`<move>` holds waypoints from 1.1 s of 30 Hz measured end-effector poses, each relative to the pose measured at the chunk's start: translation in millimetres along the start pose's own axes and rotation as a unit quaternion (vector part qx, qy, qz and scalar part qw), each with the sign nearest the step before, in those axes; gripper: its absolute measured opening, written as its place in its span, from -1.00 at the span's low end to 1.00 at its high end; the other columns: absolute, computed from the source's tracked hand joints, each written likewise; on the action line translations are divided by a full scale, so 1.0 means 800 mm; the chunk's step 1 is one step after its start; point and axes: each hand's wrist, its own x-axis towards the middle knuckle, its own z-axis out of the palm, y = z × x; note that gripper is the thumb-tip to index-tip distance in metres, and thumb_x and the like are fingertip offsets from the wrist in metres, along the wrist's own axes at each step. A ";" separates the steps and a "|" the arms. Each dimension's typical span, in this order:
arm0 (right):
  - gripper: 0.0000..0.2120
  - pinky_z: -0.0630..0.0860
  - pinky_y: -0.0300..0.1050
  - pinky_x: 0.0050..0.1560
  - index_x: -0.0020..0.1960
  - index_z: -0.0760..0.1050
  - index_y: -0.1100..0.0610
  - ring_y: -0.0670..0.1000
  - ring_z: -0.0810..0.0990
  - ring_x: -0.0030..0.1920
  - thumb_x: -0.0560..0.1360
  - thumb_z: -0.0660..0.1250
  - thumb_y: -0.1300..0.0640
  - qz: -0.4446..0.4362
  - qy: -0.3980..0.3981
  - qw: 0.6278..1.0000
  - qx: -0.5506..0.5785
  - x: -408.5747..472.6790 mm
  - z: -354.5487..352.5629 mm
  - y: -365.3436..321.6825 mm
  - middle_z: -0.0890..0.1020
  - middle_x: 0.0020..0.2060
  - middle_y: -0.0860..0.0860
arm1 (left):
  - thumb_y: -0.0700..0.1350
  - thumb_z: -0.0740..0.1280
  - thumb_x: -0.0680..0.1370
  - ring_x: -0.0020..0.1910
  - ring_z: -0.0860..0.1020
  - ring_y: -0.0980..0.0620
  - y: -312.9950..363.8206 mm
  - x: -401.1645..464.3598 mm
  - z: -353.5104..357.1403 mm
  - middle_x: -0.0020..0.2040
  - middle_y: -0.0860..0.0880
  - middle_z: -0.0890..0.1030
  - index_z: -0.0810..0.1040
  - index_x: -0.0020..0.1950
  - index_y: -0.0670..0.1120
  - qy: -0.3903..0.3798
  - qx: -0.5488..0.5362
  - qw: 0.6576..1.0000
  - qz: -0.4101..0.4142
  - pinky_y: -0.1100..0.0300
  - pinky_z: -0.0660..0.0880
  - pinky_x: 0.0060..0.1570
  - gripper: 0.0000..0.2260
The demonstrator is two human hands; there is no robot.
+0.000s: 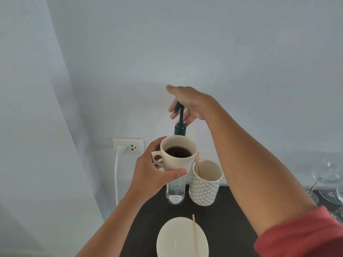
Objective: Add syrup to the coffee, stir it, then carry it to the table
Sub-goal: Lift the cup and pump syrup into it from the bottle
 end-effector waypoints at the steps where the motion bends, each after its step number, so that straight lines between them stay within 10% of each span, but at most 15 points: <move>1: -0.43 0.67 0.22 0.06 0.15 0.60 0.29 0.37 0.69 0.01 0.66 0.11 -0.20 0.006 0.000 1.000 -0.001 0.001 0.001 0.000 0.71 -0.01 0.26 | 0.13 0.64 0.23 0.24 0.58 0.12 0.001 0.001 0.000 0.21 0.26 0.60 0.44 0.37 0.20 0.000 -0.001 1.000 0.001 0.13 0.66 0.09 -0.25; 10: -0.56 0.70 0.14 -0.02 0.00 0.63 0.41 0.28 0.75 -0.10 0.64 0.03 0.19 0.009 0.022 0.999 0.025 0.004 0.001 0.009 0.74 -0.16 0.31 | 0.01 0.69 0.25 0.23 0.59 0.14 0.014 0.010 -0.005 0.20 0.24 0.62 0.46 0.35 0.18 0.004 -0.019 1.000 0.005 0.26 0.62 0.03 -0.26; 33: -0.51 0.69 0.17 0.03 0.13 0.61 0.44 0.29 0.74 -0.05 0.65 0.16 0.01 0.043 -0.035 0.998 0.022 0.009 -0.007 0.003 0.73 -0.06 0.35 | 0.00 0.68 0.25 0.20 0.57 0.23 0.025 0.007 -0.002 0.16 0.30 0.60 0.44 0.32 0.23 -0.002 -0.014 1.000 0.001 0.31 0.63 -0.02 -0.28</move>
